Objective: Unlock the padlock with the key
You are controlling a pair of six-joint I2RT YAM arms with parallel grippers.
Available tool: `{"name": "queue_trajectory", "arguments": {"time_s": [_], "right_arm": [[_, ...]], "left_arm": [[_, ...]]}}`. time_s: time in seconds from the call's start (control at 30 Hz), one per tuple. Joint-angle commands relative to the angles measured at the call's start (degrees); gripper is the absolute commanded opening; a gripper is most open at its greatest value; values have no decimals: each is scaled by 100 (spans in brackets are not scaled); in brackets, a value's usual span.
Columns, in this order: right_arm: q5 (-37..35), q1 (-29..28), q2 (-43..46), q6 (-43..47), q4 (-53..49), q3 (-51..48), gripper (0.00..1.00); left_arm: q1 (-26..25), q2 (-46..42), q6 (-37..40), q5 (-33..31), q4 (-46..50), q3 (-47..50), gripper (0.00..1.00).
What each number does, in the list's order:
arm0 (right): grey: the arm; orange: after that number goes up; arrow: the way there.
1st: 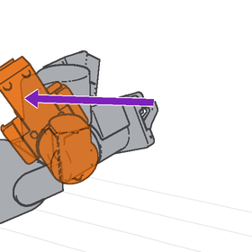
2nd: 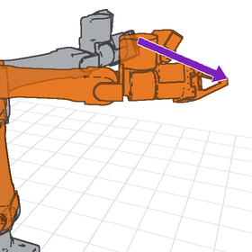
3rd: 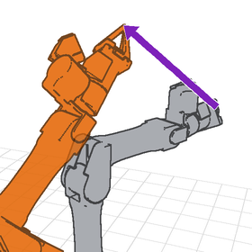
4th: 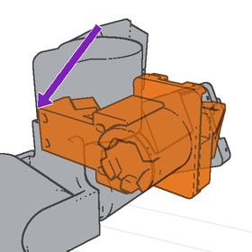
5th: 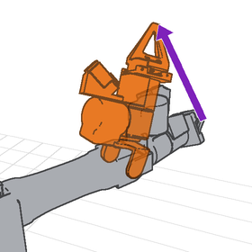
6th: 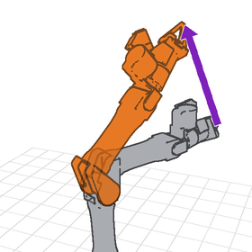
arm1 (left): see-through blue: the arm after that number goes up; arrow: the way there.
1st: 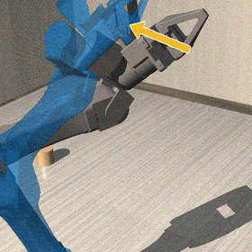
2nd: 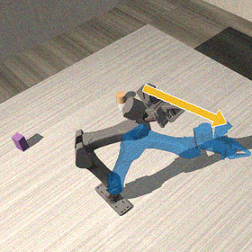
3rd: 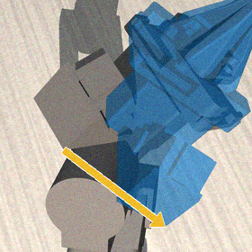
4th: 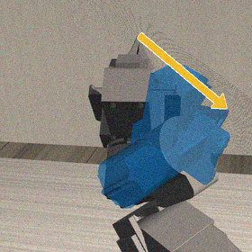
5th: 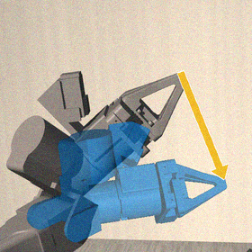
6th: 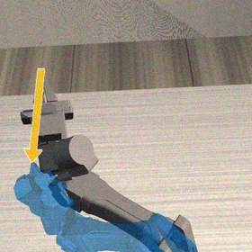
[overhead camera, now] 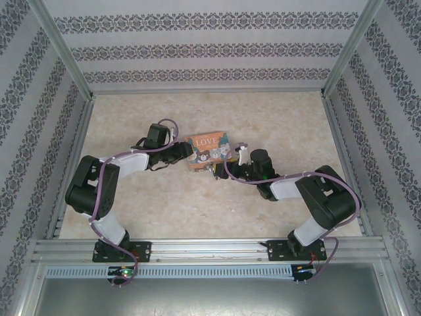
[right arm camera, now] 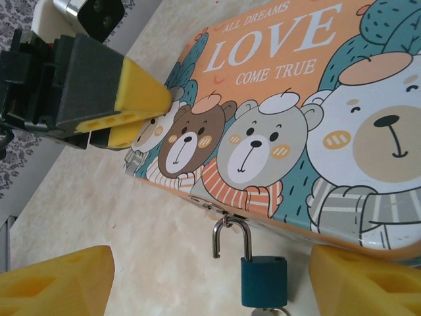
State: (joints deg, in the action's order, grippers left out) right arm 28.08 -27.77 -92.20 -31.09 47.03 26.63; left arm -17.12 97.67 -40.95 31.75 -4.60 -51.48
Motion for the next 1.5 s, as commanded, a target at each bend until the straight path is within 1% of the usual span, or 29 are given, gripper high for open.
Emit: {"name": "queue_trajectory", "arguments": {"time_s": [0.0, 0.33, 0.57, 0.67, 1.07, 1.33, 1.47], "right_arm": [[221, 134, -234, 189, 298, 273, 77], [512, 416, -775, 479, 389, 778, 75], [642, 557, -978, 507, 395, 1017, 75], [647, 610, -960, 507, 395, 987, 75], [491, 804, -348, 444, 259, 489, 75], [397, 909, 331, 294, -65, 170, 75], [413, 922, 633, 89, -322, 86, 74]], "left_arm": [[14, -40, -13, 75, 264, 272, 43], [-137, -316, -393, 115, -67, 841, 42], [-239, -448, -615, 106, -278, 1027, 42], [-238, -526, -610, 78, -223, 985, 44], [-223, -934, -458, -53, 131, 699, 52], [-174, -1620, -73, -396, 761, 388, 54], [-188, -1879, 121, -436, 949, 162, 54]]}}
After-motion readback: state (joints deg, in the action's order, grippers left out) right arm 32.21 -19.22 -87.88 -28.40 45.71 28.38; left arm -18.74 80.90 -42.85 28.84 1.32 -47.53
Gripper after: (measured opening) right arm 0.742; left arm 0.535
